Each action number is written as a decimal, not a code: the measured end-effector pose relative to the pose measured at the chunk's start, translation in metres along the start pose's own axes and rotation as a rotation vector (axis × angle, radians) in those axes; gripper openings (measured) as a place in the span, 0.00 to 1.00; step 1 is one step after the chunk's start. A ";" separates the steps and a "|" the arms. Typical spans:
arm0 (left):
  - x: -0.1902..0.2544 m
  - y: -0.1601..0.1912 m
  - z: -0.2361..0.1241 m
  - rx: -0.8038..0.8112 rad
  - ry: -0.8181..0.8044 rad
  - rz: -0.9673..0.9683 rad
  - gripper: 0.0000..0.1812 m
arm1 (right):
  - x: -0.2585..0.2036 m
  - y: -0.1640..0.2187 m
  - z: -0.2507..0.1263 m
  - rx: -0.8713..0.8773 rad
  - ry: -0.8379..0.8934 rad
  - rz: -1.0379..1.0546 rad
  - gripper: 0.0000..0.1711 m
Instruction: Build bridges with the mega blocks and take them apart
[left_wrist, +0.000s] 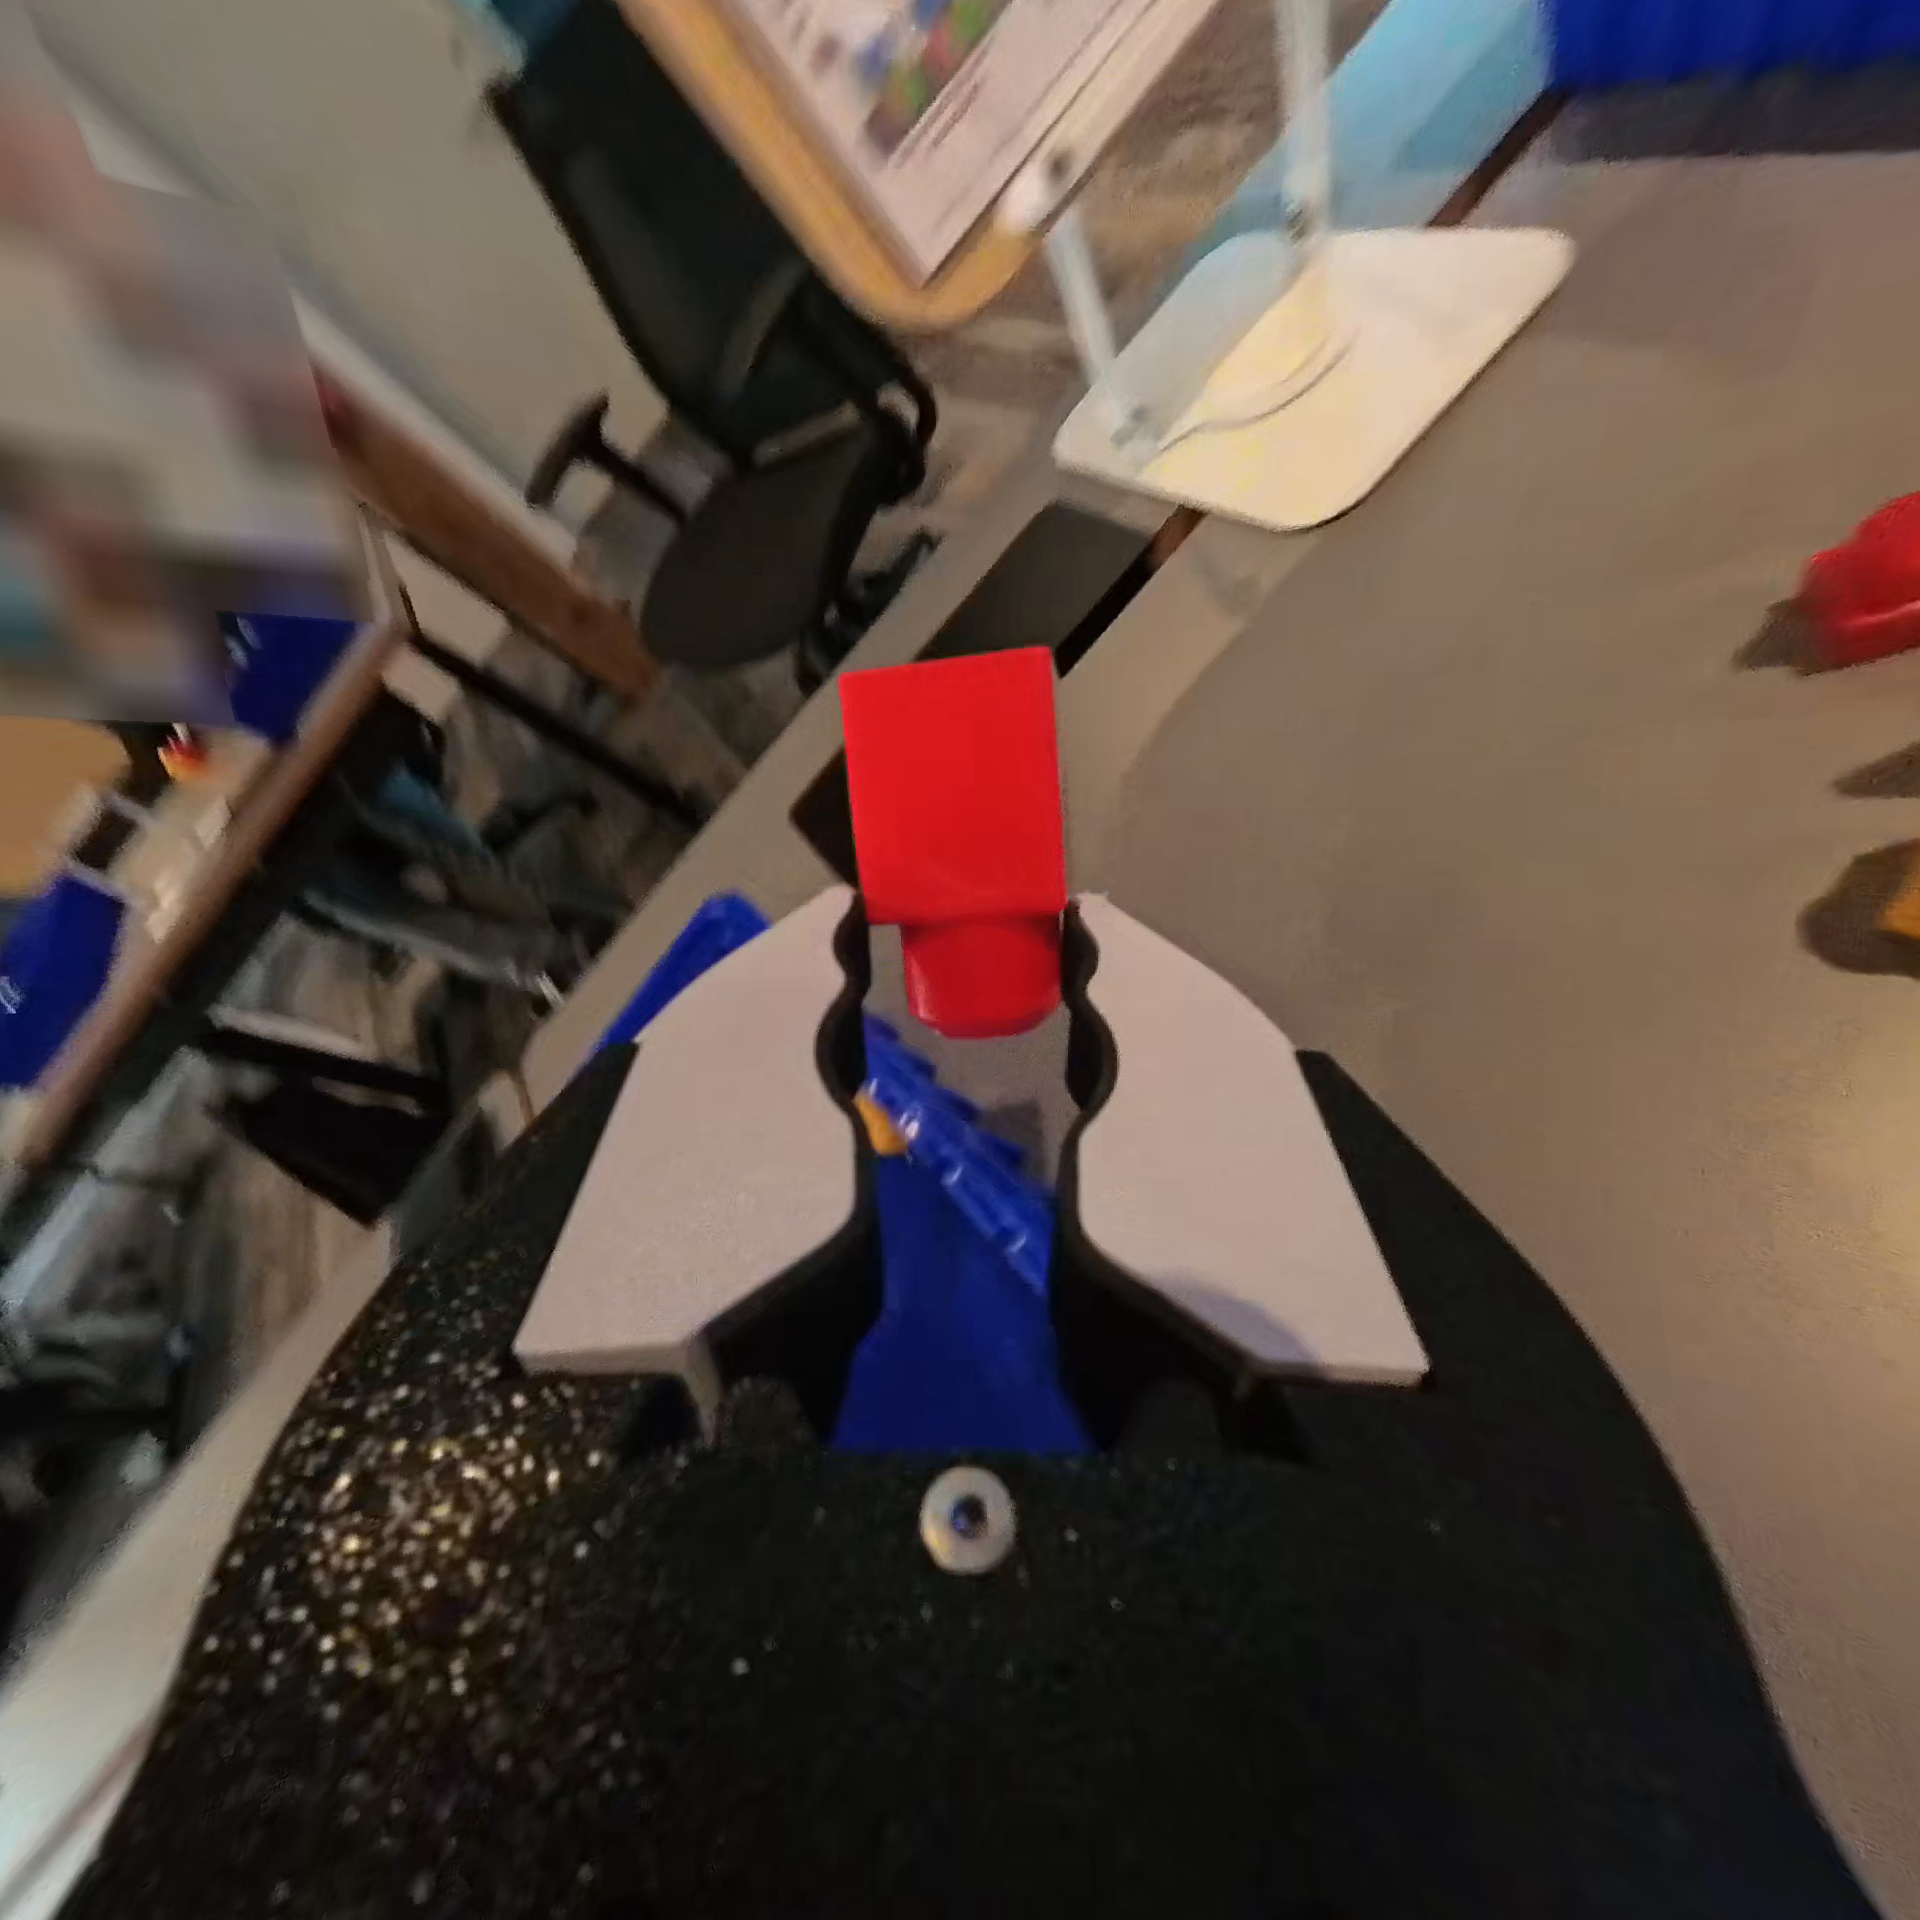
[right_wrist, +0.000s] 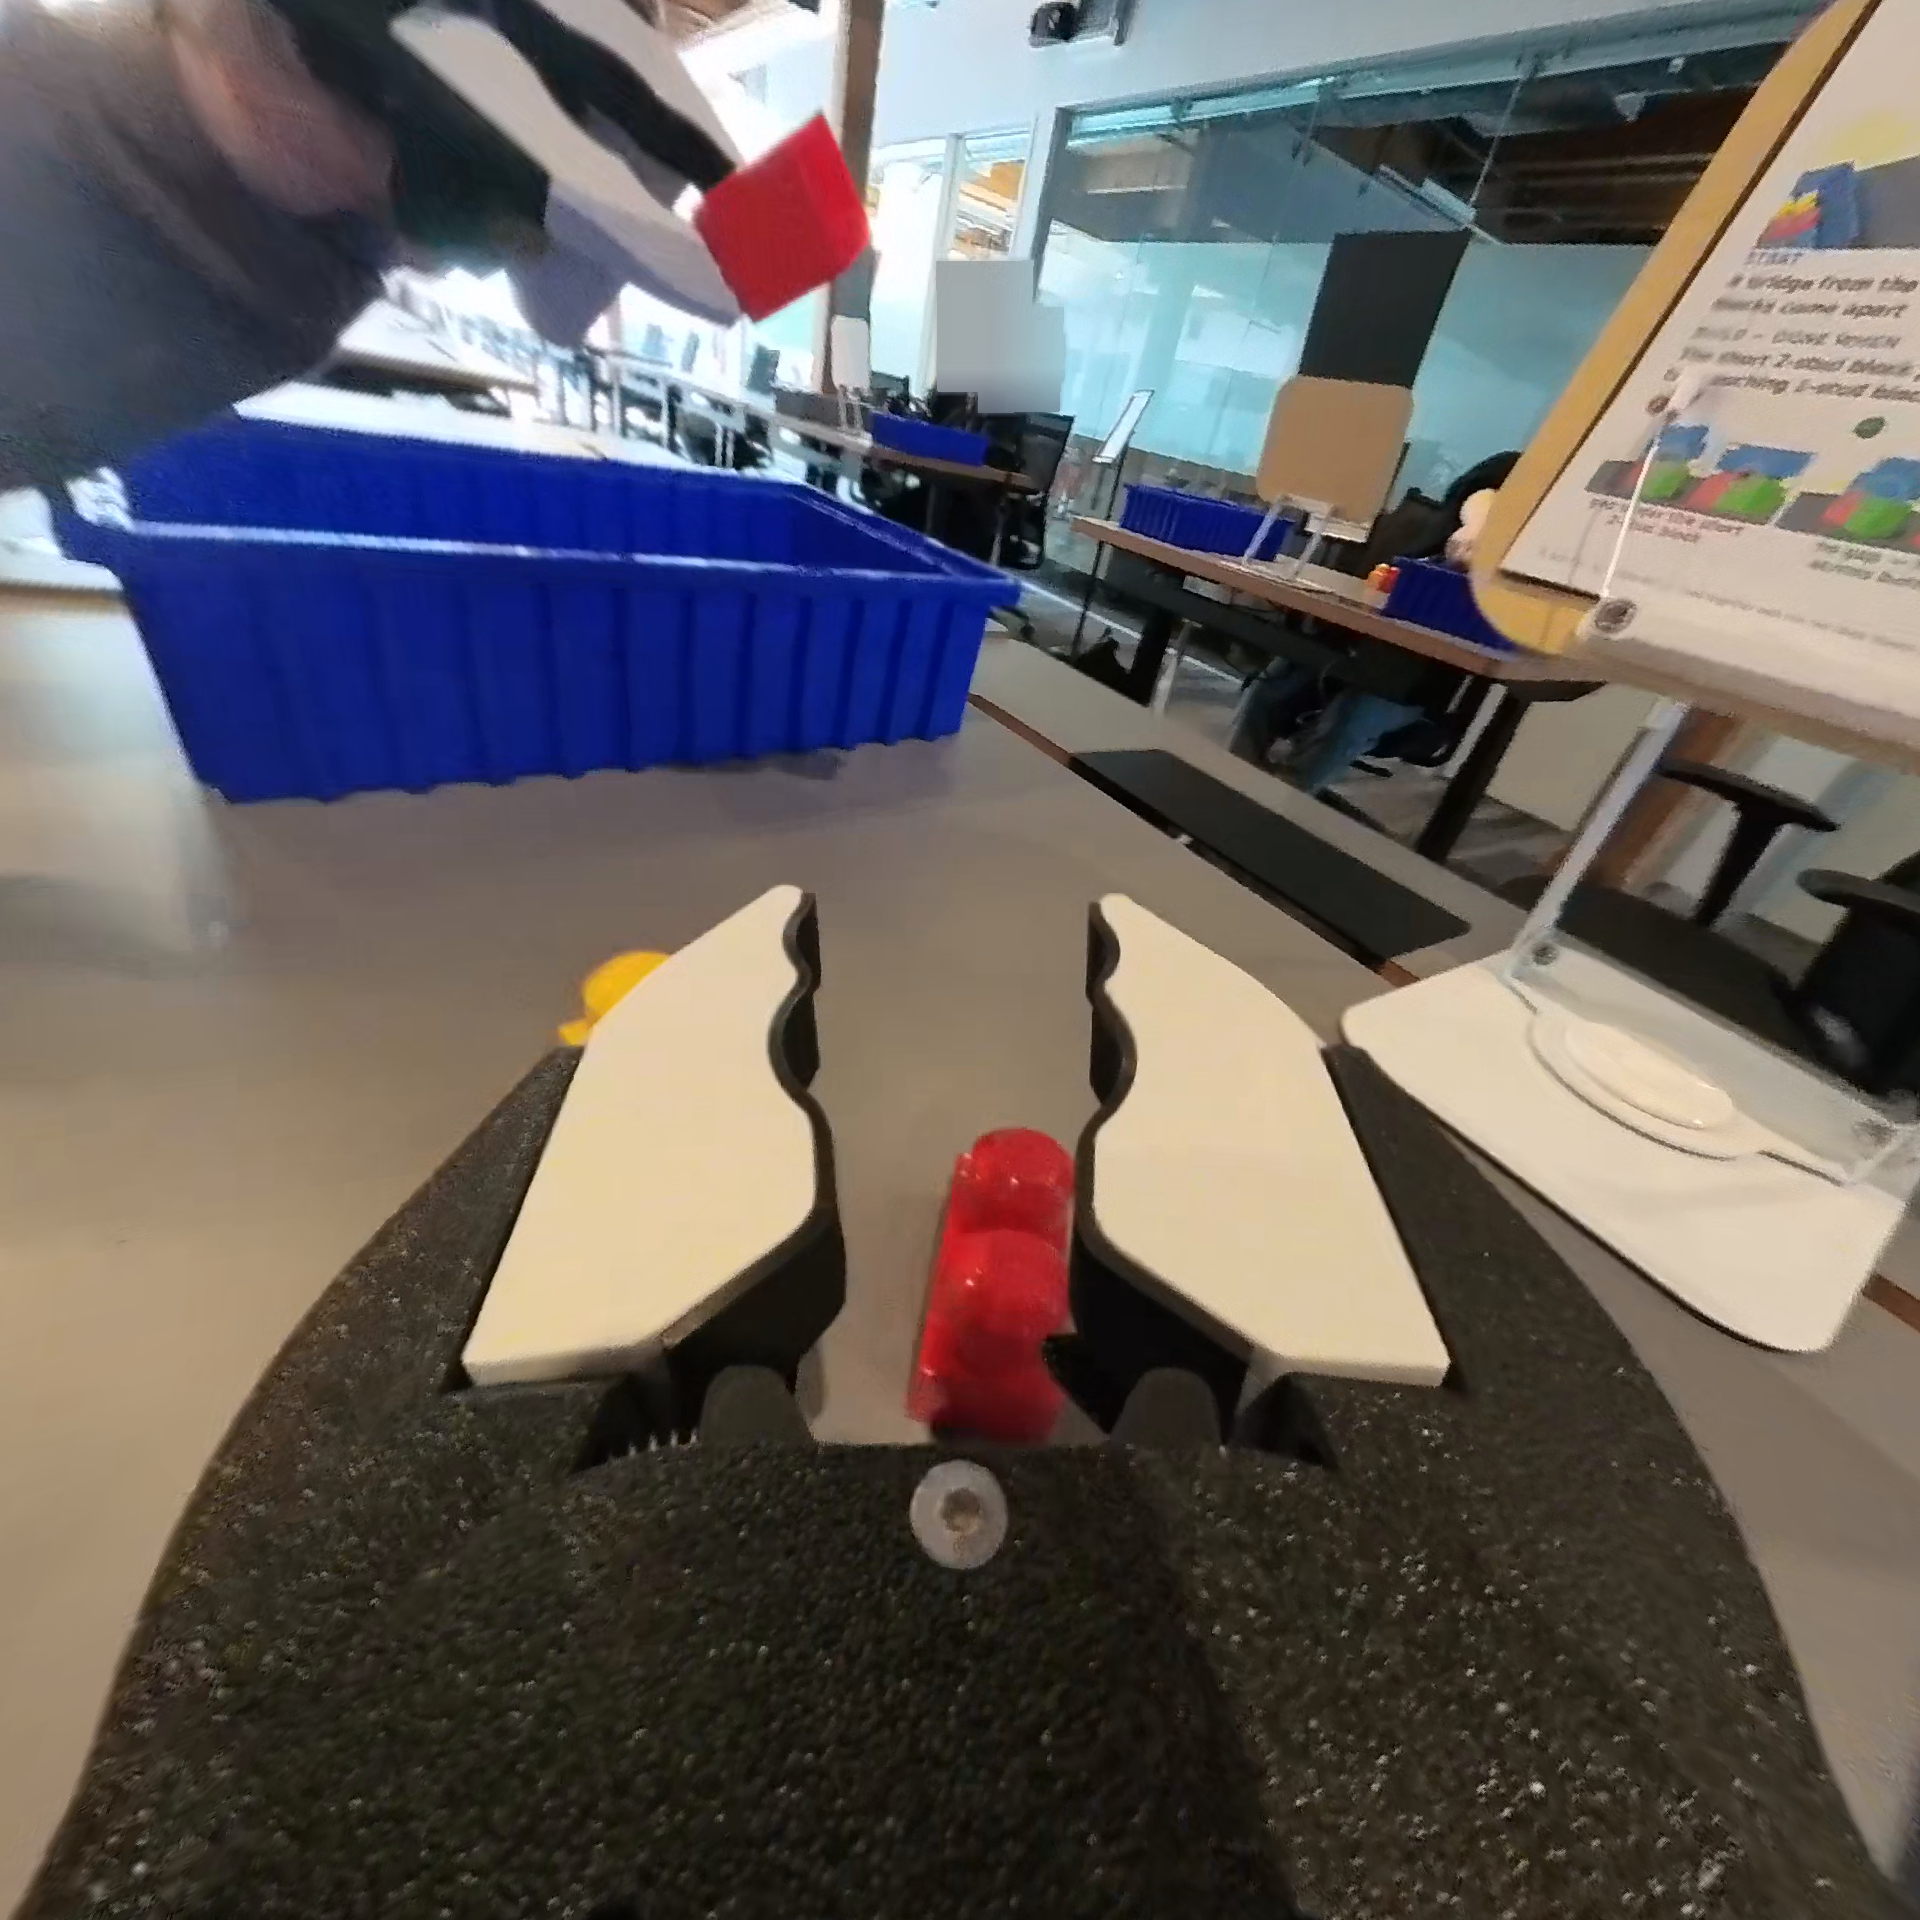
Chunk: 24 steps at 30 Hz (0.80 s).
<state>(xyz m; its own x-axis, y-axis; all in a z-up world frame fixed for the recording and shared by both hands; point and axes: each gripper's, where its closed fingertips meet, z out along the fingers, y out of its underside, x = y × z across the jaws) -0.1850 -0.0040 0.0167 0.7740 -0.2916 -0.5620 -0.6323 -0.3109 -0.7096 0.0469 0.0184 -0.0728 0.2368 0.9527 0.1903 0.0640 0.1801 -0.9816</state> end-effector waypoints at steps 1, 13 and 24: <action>0.015 -0.014 -0.004 0.020 -0.011 0.071 0.19 | -0.003 -0.005 0.000 0.008 -0.021 0.028 0.29; 0.161 -0.060 0.011 0.137 0.180 0.660 0.19 | -0.042 -0.053 0.032 -0.121 -0.412 0.369 0.39; 0.162 -0.074 0.008 0.267 0.148 0.368 0.21 | -0.035 -0.067 0.019 -0.060 -0.527 0.407 0.23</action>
<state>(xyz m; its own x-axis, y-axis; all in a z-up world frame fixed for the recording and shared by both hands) -0.0125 -0.0213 -0.0256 0.4755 -0.4702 -0.7435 -0.8179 0.0749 -0.5705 0.0157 -0.0220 -0.0138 -0.2510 0.9367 -0.2443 0.1274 -0.2182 -0.9676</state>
